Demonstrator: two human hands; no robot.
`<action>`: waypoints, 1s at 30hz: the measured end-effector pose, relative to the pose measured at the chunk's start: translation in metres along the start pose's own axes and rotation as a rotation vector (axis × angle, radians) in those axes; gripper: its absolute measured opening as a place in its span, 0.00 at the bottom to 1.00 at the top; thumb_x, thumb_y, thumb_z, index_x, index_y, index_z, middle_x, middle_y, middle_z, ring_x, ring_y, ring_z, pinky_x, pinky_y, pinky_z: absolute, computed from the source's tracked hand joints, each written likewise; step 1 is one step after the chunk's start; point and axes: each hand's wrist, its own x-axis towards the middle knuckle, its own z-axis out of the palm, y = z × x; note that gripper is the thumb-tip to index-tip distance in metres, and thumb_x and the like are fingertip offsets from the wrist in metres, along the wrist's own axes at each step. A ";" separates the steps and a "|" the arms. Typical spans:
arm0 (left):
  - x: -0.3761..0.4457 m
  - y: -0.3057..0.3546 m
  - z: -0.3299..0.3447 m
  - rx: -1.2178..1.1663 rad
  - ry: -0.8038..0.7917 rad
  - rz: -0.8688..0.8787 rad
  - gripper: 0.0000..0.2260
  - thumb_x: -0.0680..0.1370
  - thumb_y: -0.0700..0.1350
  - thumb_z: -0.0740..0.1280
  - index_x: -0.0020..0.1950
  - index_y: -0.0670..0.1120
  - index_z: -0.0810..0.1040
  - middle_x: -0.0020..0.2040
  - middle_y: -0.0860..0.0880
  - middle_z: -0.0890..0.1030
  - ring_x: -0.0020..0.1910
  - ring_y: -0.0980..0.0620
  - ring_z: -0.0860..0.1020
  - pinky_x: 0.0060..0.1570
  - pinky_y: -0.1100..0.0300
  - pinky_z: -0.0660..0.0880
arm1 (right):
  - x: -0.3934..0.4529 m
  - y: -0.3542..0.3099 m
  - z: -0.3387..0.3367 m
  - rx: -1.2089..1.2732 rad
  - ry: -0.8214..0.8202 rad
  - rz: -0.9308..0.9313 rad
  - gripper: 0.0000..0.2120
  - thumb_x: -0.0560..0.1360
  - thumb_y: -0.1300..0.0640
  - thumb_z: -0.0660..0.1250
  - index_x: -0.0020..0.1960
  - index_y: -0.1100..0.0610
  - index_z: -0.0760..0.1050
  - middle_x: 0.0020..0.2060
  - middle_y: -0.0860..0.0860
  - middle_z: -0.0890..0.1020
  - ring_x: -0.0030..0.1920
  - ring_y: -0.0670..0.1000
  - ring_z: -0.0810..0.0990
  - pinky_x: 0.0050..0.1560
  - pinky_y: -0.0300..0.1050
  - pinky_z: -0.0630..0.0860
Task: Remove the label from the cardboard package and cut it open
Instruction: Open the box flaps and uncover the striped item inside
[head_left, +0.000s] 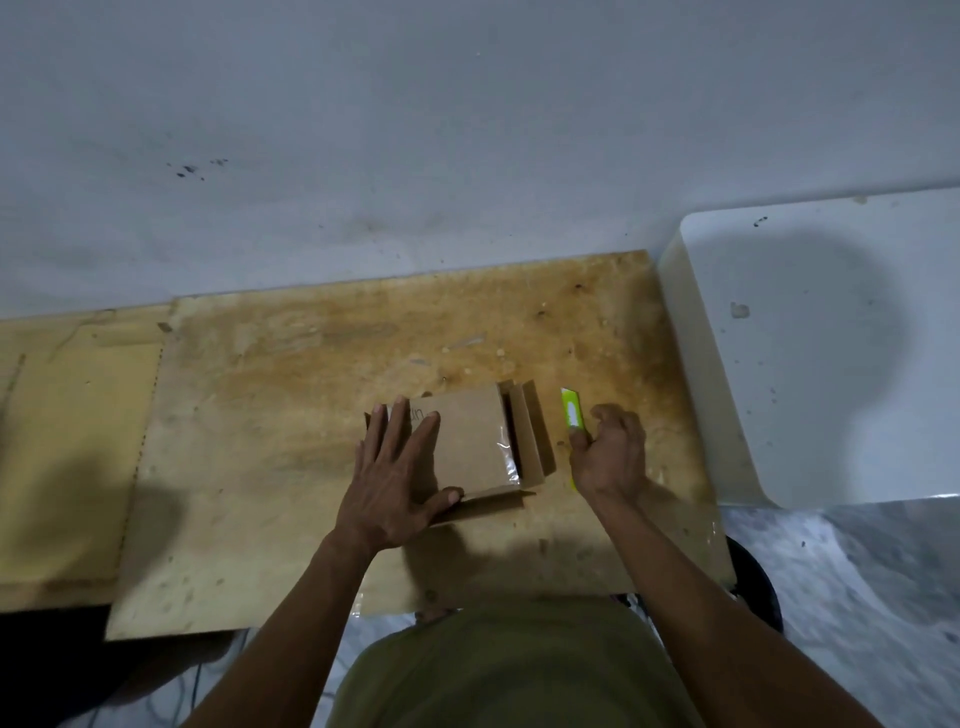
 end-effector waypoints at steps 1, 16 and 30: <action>0.000 0.000 0.001 -0.017 0.011 -0.004 0.46 0.70 0.74 0.60 0.81 0.58 0.45 0.81 0.50 0.33 0.78 0.46 0.29 0.75 0.36 0.43 | -0.003 -0.004 -0.003 -0.008 0.028 -0.048 0.12 0.71 0.58 0.71 0.55 0.57 0.78 0.52 0.57 0.79 0.56 0.62 0.75 0.54 0.54 0.76; -0.035 0.004 0.004 -0.408 0.243 -0.250 0.35 0.76 0.64 0.63 0.77 0.48 0.59 0.78 0.45 0.64 0.79 0.43 0.51 0.73 0.38 0.63 | -0.050 -0.039 0.003 0.127 -0.286 -0.388 0.17 0.80 0.55 0.63 0.68 0.51 0.72 0.60 0.52 0.80 0.67 0.54 0.68 0.60 0.53 0.74; -0.050 0.007 -0.040 -1.098 0.414 -0.264 0.18 0.81 0.48 0.67 0.67 0.44 0.68 0.63 0.50 0.74 0.63 0.58 0.75 0.50 0.70 0.75 | -0.075 -0.070 -0.019 0.530 -0.328 -0.267 0.17 0.79 0.48 0.65 0.68 0.45 0.72 0.62 0.44 0.77 0.63 0.36 0.72 0.58 0.26 0.69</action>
